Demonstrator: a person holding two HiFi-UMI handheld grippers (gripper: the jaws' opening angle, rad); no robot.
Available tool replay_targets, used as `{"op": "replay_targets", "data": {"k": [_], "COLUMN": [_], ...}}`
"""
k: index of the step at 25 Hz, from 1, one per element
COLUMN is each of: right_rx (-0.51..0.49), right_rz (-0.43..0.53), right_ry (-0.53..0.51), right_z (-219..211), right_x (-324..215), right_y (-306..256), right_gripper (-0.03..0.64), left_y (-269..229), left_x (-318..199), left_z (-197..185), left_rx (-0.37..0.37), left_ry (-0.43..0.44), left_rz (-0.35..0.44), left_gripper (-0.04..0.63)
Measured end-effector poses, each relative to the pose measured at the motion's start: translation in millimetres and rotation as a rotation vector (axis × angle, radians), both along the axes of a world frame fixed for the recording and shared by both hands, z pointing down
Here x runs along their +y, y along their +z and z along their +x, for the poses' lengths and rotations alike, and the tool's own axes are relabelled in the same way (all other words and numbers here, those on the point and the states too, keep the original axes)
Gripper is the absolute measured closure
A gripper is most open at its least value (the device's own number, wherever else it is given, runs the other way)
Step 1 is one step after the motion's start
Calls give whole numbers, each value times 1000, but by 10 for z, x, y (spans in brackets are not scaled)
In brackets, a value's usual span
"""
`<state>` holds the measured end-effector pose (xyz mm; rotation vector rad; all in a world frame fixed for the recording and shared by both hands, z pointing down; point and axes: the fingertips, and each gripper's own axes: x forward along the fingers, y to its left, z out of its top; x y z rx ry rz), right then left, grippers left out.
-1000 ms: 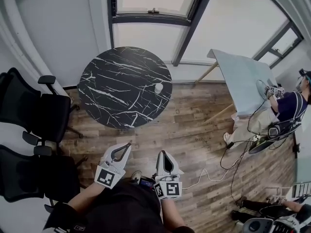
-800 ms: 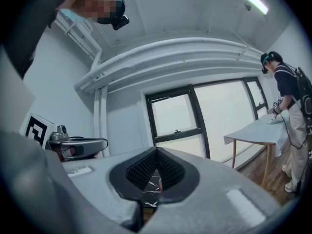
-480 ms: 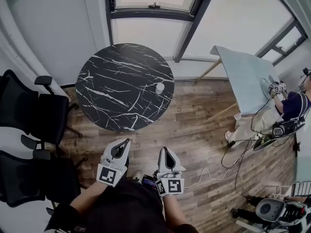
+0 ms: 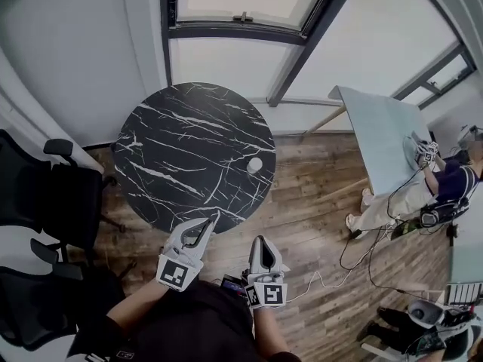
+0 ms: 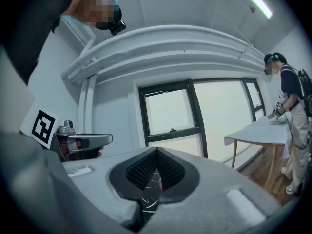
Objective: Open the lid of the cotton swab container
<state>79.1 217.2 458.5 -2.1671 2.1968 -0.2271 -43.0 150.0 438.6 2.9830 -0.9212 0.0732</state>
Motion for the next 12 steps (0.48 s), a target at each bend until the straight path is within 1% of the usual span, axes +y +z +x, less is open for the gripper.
{"op": "replay_targets", "data": {"k": [3,6,8,10,12], "right_rx": [9,39,54,58,56], "right_rz": [-22,-31,-31,-38,-44], "right_ry": [23,25,27,35,42], "right_z": [-13,5,47,109,177], "right_x": [-217,-401,-501,-542,-578], "right_y": [85,157,184,220,279], "right_gripper": [620,620,620,620,620], "left_y": [40,112,138,145,184], "left_x": [-221,-386,-476,-514,-546], "left_z": [1,40,88,142,198], "left_rx": [10,26,17,18,26], "left_ry": [38,77,102,118,120], "left_rz": [-13,-31,-19,-11,-31], "left_gripper": [598,598,598,598,598]}}
